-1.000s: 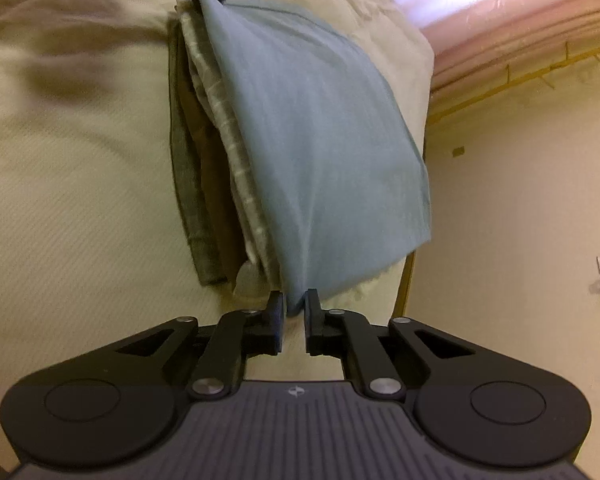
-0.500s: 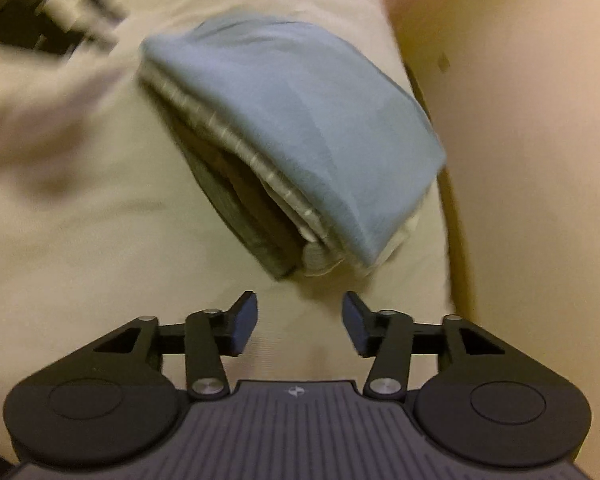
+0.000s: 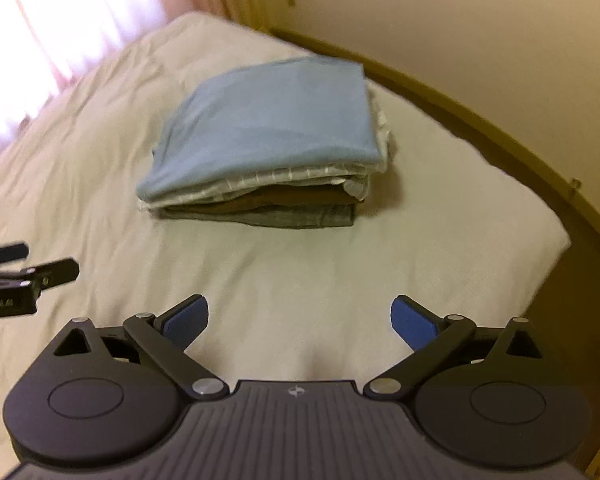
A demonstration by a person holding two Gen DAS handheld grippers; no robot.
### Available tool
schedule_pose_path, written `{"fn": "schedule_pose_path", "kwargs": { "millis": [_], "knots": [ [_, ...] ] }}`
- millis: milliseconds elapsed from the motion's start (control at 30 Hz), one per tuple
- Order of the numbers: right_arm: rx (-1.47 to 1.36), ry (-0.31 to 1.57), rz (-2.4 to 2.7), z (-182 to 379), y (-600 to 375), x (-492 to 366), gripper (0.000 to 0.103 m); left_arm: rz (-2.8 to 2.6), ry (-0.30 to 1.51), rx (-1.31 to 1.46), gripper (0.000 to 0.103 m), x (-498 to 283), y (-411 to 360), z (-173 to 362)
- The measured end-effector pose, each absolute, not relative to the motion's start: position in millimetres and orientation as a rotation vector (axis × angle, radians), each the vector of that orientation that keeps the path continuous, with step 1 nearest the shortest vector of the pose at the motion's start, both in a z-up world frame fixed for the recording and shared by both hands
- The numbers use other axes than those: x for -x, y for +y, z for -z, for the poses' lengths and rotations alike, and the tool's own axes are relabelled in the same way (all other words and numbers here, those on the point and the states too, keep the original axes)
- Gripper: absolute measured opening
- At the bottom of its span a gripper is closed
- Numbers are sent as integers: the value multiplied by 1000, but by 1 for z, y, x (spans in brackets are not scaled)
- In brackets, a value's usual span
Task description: Fold clothes
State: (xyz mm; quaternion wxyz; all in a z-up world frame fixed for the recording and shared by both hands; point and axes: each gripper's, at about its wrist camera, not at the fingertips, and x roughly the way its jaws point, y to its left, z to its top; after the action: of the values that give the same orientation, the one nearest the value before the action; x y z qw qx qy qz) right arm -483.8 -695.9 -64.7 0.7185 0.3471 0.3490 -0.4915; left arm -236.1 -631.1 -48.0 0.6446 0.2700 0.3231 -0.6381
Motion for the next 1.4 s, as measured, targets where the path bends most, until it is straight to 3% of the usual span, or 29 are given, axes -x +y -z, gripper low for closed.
{"fn": "schedule_pose_path", "kwargs": {
  "millis": [300, 567, 733, 1400],
  "knots": [
    [-802, 618, 1284, -9, -582, 469, 101, 1590, 588, -626, 102, 230, -511, -32],
    [-831, 571, 1323, -53, -506, 454, 103, 1558, 622, -537, 102, 215, -455, -66],
    [-777, 609, 1314, -67, -482, 444, 103, 1545, 694, -430, 102, 209, -439, -76],
    [-642, 609, 1315, -96, -447, 427, 103, 1491, 660, -462, 102, 214, -423, -85]
  ]
}}
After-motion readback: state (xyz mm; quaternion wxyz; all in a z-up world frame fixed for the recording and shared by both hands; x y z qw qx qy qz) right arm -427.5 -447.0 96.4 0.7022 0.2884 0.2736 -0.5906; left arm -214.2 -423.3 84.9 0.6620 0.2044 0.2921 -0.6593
